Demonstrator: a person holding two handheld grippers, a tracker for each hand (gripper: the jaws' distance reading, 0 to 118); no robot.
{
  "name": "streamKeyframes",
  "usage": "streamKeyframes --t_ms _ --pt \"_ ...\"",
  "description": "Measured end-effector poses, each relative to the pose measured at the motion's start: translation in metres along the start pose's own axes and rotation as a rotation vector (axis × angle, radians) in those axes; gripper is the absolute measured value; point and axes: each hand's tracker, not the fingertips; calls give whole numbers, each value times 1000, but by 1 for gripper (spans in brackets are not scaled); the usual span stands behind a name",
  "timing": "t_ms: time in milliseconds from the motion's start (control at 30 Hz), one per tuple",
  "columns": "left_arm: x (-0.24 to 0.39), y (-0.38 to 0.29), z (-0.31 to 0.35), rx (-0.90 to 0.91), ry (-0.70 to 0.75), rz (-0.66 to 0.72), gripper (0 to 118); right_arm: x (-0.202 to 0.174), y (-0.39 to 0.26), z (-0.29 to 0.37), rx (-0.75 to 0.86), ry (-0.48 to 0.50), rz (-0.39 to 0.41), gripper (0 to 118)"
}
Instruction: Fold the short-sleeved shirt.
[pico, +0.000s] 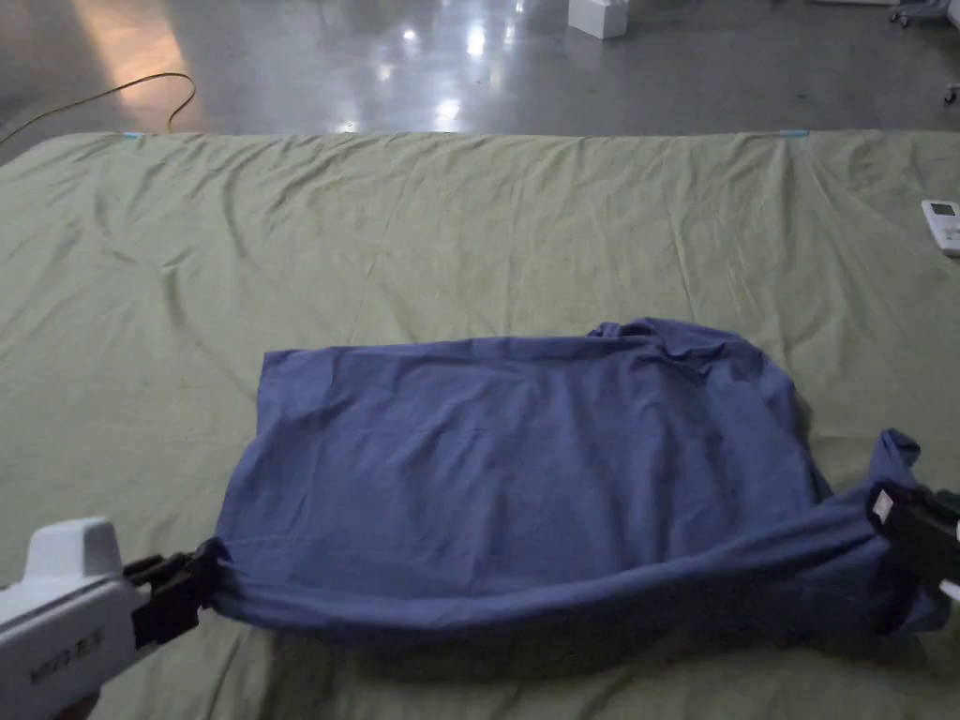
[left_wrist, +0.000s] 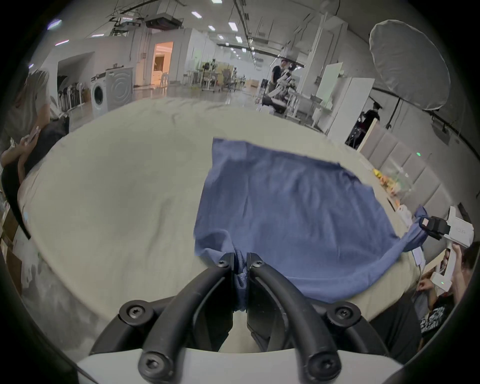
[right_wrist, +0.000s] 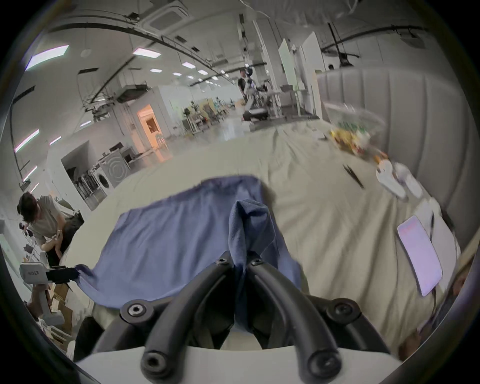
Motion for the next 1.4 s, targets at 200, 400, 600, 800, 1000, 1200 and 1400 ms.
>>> streamKeyframes --t_ms 200,400,600,800,1000,1200,1400 --pt "-11 64 -91 -67 16 86 8 -3 49 -104 -109 -15 -41 7" --pt "-14 73 -168 -97 43 141 39 6 26 -188 -244 -133 23 8" --pt "-16 73 -144 -15 77 -8 98 18 22 -182 -179 -67 -10 84" --pt "18 70 1 284 96 -185 97 -11 44 -40 119 -9 101 82" --pt "81 53 131 571 150 -362 94 -69 28 107 365 2 184 83" --pt "113 2 208 723 97 -373 56 -109 -5 180 447 -10 258 80" --pt "128 -41 239 681 120 -407 15 -112 -40 215 422 40 227 37"
